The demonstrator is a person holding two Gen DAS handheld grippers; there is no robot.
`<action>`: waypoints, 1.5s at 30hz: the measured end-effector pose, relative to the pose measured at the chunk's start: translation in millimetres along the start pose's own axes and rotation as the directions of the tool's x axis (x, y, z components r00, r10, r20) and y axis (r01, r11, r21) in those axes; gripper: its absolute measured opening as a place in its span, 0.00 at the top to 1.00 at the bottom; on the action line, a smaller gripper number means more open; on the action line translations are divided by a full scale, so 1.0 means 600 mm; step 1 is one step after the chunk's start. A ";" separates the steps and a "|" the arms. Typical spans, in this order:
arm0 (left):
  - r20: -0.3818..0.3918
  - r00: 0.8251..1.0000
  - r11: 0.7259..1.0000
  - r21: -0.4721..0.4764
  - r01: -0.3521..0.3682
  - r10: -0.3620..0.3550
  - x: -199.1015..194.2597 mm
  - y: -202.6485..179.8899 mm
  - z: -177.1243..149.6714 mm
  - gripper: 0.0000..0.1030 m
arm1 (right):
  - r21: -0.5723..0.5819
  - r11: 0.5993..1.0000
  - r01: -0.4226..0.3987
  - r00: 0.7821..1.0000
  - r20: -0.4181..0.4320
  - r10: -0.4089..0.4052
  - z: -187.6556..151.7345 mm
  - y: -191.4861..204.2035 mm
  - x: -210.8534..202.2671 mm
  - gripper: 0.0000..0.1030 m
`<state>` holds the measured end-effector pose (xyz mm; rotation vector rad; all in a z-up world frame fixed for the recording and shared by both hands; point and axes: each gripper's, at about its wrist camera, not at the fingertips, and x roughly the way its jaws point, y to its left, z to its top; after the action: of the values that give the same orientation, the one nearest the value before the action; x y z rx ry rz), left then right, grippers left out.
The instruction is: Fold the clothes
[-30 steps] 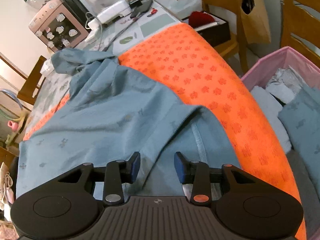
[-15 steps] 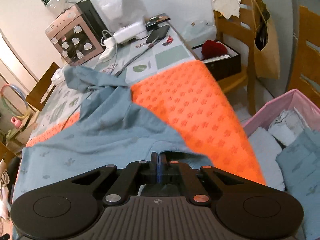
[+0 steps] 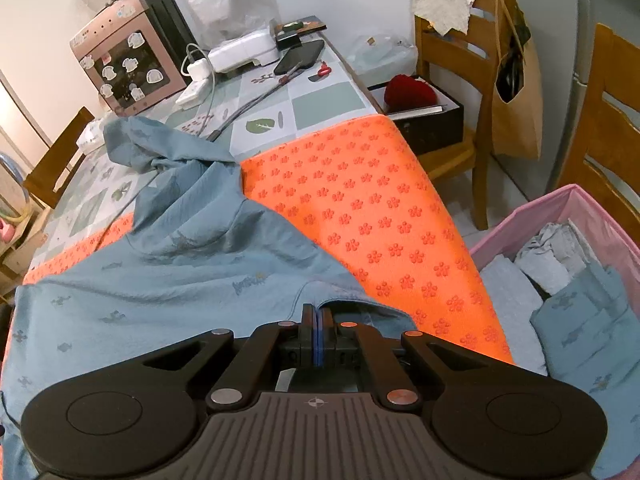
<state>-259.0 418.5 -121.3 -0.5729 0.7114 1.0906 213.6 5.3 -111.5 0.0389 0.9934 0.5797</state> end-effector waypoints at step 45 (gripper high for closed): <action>0.026 0.980 0.959 0.205 -0.197 0.196 0.025 -0.138 0.028 0.28 | -0.058 0.995 0.084 0.986 -0.136 -0.091 -0.111 0.058 0.003 0.96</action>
<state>-173.7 409.8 -116.0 -0.3257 0.8791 1.1837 145.9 20.7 -139.7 -0.0927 1.1091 0.5325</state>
